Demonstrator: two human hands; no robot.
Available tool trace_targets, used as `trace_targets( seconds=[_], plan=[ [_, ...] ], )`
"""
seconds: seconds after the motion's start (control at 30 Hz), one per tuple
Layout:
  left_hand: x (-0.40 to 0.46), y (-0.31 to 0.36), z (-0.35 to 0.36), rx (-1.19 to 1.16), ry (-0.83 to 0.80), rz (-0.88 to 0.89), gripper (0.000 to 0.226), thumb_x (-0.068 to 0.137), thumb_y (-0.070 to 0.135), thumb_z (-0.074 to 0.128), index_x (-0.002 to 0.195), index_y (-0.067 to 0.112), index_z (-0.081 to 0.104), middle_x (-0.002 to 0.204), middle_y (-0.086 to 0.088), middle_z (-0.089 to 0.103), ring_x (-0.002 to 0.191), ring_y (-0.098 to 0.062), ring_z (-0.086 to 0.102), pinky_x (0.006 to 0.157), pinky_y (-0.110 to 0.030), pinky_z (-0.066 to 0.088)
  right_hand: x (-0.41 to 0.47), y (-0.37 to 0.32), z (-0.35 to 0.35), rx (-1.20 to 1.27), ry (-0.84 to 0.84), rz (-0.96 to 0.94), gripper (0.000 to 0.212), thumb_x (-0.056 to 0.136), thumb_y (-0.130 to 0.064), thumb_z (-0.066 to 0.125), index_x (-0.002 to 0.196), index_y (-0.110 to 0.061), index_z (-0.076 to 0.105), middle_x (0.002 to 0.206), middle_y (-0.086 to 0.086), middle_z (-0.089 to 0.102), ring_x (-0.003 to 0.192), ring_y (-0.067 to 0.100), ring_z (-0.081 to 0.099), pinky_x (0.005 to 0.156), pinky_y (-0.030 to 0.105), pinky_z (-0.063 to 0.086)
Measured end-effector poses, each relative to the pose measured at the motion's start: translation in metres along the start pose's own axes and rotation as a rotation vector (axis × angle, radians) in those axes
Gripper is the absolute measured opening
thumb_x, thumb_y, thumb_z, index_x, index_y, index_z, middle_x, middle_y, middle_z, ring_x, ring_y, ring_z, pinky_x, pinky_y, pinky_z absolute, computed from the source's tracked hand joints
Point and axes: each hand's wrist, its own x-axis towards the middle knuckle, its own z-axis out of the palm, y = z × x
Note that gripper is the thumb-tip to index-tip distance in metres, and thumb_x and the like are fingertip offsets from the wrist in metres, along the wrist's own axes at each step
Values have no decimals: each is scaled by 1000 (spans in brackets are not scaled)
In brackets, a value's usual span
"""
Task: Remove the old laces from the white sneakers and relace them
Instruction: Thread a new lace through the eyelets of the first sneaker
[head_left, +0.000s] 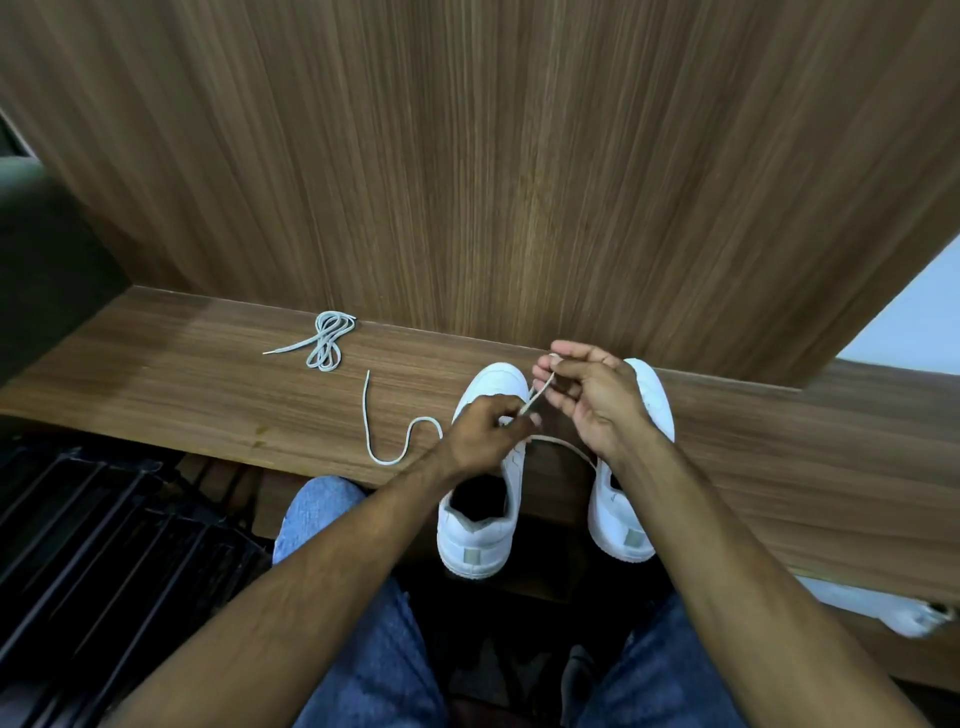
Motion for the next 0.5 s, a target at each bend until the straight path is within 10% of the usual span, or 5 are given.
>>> trace_targets(
  seconds=[0.33,0.5],
  plan=[
    [-16,-30,-81,-125,38,-165,18,90,11,62,73,13,63,49,11,59,49,3,51,57,-11,41,14,17,-58,-207,252,-3,20,87,10,54,86,-9,62,83,12,66,76,19,63,78,34,57],
    [-10,-28,-70,-126,32,-138,14,83,26,70,73,17,68,56,7,63,55,-8,55,56,-21,46,11,31,-42,-850,218,-312,20,83,0,64,92,-17,69,116,6,61,91,13,60,92,31,50]
  ],
)
